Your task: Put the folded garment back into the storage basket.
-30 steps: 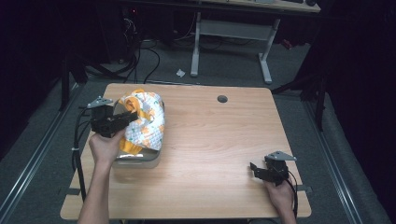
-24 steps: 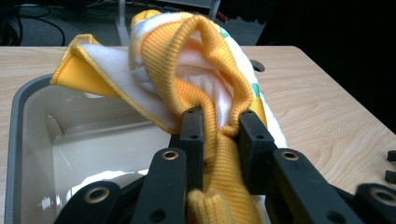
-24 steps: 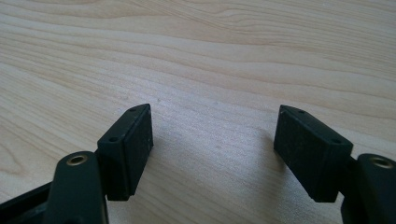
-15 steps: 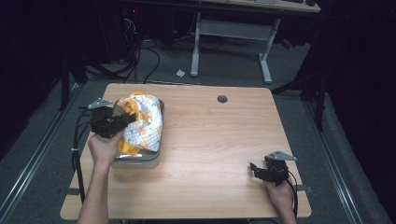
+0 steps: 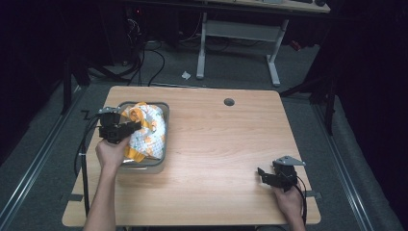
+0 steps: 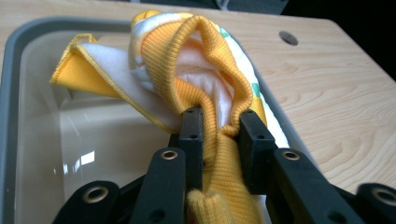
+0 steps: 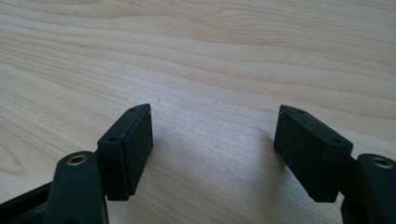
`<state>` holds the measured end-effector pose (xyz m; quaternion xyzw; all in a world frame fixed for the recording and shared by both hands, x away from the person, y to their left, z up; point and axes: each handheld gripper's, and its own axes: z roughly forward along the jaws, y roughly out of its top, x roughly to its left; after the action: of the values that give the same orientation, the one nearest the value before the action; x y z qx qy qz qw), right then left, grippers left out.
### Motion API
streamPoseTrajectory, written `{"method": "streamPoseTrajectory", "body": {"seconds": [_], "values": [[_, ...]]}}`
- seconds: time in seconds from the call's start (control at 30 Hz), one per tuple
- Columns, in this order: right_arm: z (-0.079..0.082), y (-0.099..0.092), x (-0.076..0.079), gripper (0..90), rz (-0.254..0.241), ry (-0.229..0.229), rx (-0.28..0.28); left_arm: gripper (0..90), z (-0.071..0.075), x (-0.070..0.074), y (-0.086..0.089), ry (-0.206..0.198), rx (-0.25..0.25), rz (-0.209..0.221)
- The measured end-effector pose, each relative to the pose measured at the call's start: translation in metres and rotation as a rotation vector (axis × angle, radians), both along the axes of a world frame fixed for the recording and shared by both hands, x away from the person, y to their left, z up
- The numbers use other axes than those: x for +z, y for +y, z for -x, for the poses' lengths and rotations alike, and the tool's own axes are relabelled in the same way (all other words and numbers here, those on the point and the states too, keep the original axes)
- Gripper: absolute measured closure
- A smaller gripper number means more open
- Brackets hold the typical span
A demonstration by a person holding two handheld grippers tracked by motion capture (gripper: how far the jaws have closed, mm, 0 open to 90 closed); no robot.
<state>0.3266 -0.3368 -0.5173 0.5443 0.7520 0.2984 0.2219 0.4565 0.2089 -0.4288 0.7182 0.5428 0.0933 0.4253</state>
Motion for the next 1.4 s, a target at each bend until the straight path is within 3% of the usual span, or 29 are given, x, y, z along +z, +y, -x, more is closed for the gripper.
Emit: {"method": "streamPoseTrajectory", "body": {"seconds": [0.1, 0.2, 0.3, 0.53, 0.7, 1.17, 1.4], "values": [[0.0, 0.0, 0.0, 28.4, 0.0, 0.0, 0.0, 71.3, -0.003, -0.005, -0.001, 0.032, 0.01, -0.021], [0.0, 0.0, 0.0, 28.4, 0.0, 0.0, 0.0, 66.5, -0.005, -0.013, -0.005, 0.055, 0.023, -0.086], [0.0, 0.0, 0.0, 28.4, 0.0, 0.0, 0.0, 50.9, -0.006, -0.013, -0.007, 0.058, 0.048, -0.109], [0.0, 0.0, 0.0, 28.4, 0.0, 0.0, 0.0, 38.4, 0.007, 0.002, -0.009, -0.022, 0.08, -0.135], [0.0, 0.0, 0.0, 28.4, 0.003, -0.003, 0.004, 38.9, 0.015, 0.01, -0.013, -0.052, 0.074, -0.106], [0.0, 0.0, 0.0, 28.4, 0.0, 0.0, 0.0, 41.3, 0.033, 0.028, -0.037, -0.128, 0.027, -0.102], [0.0, 0.0, 0.0, 28.4, 0.0, 0.0, 0.0, 39.8, 0.039, 0.031, -0.046, -0.133, -0.002, -0.097]]}}
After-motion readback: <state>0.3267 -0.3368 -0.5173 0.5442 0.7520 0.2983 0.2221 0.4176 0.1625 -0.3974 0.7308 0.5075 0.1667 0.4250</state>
